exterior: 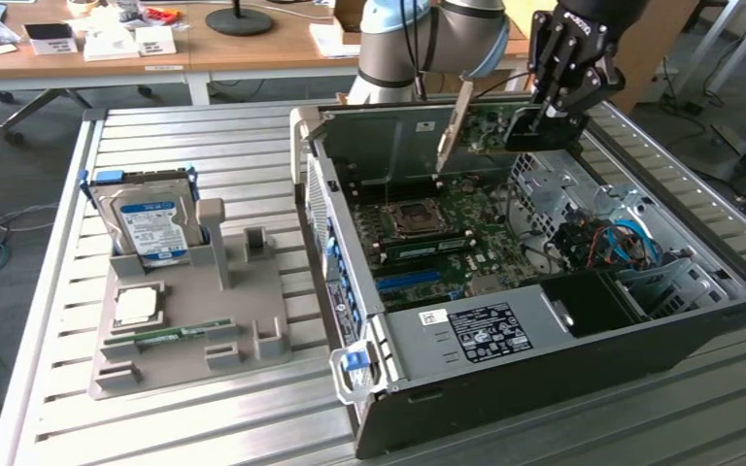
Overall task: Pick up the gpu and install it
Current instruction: 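Insert the gpu into the slot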
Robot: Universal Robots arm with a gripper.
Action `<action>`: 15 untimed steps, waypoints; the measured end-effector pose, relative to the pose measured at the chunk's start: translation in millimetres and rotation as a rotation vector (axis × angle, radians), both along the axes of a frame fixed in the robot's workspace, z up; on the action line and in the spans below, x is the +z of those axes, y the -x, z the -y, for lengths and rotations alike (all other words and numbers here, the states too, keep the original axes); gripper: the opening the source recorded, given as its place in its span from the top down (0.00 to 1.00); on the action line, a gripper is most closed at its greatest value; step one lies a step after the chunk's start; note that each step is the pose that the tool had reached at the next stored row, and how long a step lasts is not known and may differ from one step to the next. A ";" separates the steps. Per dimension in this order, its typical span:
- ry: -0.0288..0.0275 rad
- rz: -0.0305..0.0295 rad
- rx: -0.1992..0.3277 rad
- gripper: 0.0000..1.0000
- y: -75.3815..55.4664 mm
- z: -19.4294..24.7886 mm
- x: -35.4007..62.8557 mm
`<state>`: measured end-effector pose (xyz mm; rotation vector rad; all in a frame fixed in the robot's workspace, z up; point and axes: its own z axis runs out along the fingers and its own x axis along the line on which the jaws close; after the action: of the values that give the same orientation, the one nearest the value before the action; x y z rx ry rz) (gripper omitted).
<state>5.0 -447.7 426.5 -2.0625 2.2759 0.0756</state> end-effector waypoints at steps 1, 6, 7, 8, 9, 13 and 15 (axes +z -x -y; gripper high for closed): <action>0.0000 0.0000 0.000 0.73 0.9 0.0 0.0; 0.0000 0.0000 0.000 0.73 1.3 0.0 0.0; 0.0000 -0.0001 0.000 0.73 1.3 0.0 0.0; 0.0000 0.0000 0.000 0.73 1.3 0.0 0.0; 0.0000 0.0000 0.000 0.73 1.3 0.0 0.0; 0.0000 0.0000 0.000 0.73 3.0 0.0 0.0; 0.0000 0.0000 0.000 0.73 6.3 0.0 -0.1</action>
<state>-1.3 -447.7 426.4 -2.0626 2.2759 0.0757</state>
